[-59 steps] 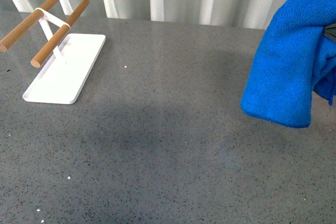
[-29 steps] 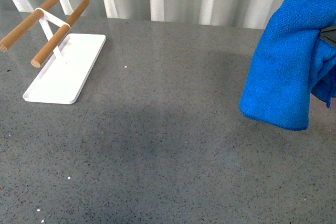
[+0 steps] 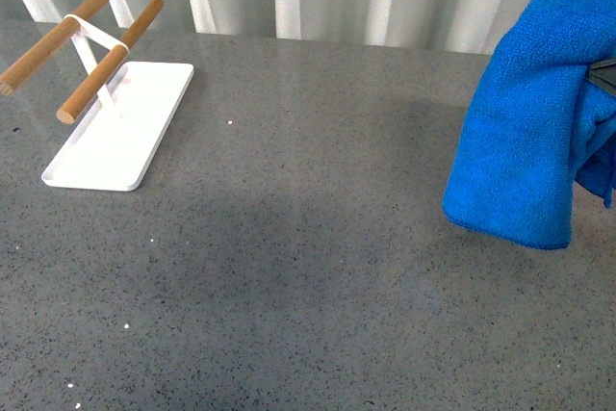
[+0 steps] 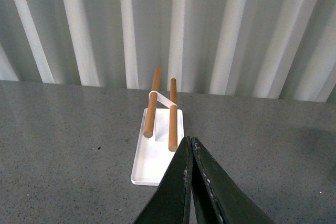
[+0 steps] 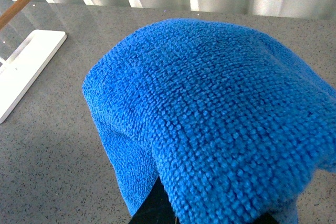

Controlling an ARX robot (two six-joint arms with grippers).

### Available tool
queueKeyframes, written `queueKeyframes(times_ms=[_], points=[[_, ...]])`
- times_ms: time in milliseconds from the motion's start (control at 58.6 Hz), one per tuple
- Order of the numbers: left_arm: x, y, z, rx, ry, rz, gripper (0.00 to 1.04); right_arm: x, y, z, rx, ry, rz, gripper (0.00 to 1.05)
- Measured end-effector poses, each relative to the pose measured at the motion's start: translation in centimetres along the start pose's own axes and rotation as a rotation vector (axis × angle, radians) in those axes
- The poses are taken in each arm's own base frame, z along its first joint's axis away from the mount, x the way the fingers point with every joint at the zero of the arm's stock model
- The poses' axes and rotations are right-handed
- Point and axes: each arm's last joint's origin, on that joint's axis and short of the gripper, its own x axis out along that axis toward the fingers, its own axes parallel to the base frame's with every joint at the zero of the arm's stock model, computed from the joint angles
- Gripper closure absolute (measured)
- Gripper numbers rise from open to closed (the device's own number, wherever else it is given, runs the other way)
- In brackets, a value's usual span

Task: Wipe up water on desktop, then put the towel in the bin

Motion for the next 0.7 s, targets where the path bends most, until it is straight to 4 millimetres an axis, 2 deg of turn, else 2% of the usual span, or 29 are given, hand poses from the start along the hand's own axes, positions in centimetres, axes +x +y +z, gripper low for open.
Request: queueKeyframes(times_ms=[256,648,699], points=[[-1.2,0.0,-0.3,0.001,0.005,-0.001,1.01,0.1,0.3,-0.2,-0.012,0.019,-0.008,1.00],[-1.2,0.0,-0.3,0.001,0.007,0.000,1.01,1.3,0.6,-0.8,-0.021,0.104,-0.029,1.00],[-1.2,0.0,-0.3,0.001,0.007,0.000,0.96,1.9,0.5,-0.9,-0.016,0.130,-0.038,1.00]])
